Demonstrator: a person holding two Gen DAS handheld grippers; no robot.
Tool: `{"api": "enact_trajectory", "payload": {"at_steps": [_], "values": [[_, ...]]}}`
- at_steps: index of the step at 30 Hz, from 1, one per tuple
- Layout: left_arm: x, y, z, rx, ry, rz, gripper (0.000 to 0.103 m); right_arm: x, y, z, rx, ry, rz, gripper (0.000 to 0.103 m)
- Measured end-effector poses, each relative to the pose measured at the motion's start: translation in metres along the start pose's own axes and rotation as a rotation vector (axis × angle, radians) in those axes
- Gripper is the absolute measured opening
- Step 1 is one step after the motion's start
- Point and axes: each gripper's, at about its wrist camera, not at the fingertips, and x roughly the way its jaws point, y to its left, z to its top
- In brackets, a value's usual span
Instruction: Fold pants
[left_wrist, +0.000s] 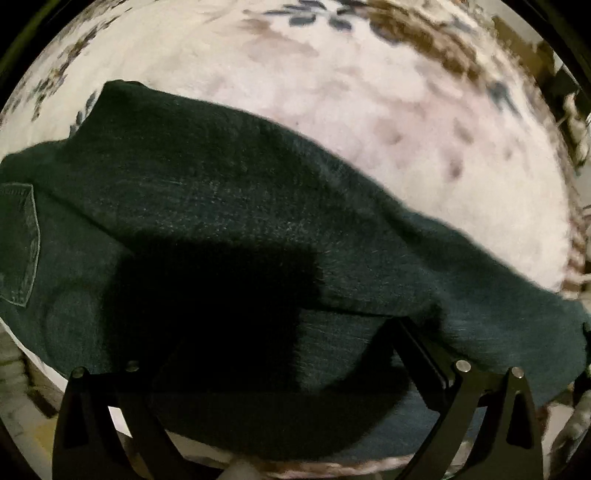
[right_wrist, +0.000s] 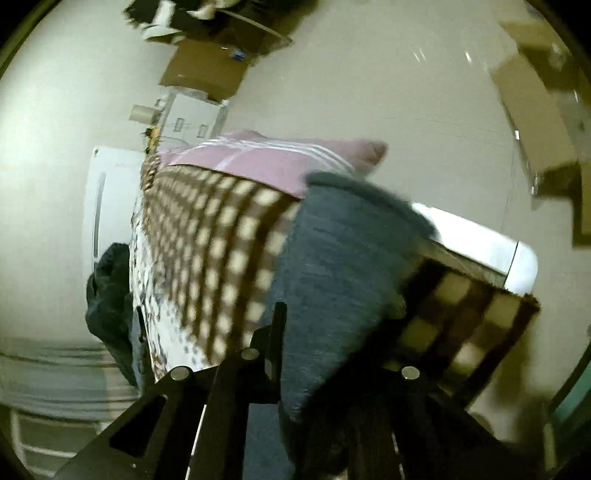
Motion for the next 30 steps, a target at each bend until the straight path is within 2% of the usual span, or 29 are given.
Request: {"api": "enact_trajectory", "payload": {"at_steps": [4, 8, 10, 14, 17, 21, 24, 26, 27, 28, 30], "values": [[-0.034, 0.016, 0.003, -0.035, -0.038, -0.073, 0.103, -0.029, 0.054, -0.023, -0.133, -0.032, 0.012, 0.009], [-0.072, 0.041, 0.006, -0.043, -0.107, -0.104, 0.103, -0.042, 0.129, -0.073, -0.299, -0.015, 0.049, 0.009], [-0.087, 0.066, 0.009, -0.05, -0.129, -0.109, 0.103, -0.039, 0.158, -0.101, -0.368, 0.004, 0.064, 0.009], [-0.1, 0.109, 0.002, -0.088, -0.139, -0.115, 0.103, -0.01, 0.213, -0.183, -0.508, 0.092, 0.088, 0.009], [-0.106, 0.155, -0.008, -0.121, -0.127, -0.112, 0.103, 0.035, 0.235, -0.26, -0.604, 0.196, 0.082, 0.009], [-0.1, 0.186, -0.009, -0.131, -0.124, -0.103, 0.103, 0.093, 0.238, -0.347, -0.674, 0.322, 0.058, 0.009], [-0.1, 0.208, -0.011, -0.126, -0.131, -0.082, 0.103, 0.136, 0.23, -0.409, -0.78, 0.412, -0.012, 0.009], [-0.101, 0.222, -0.012, -0.142, -0.129, -0.079, 0.103, 0.163, 0.225, -0.444, -0.846, 0.452, -0.123, 0.018], [-0.101, 0.226, -0.012, -0.152, -0.128, -0.082, 0.103, 0.169, 0.225, -0.45, -0.847, 0.475, -0.132, 0.033], [-0.101, 0.231, -0.012, -0.162, -0.127, -0.091, 0.103, 0.171, 0.228, -0.456, -0.852, 0.503, -0.126, 0.043], [-0.102, 0.234, -0.009, -0.168, -0.125, -0.101, 0.103, 0.165, 0.238, -0.463, -0.85, 0.572, -0.05, 0.065]]}}
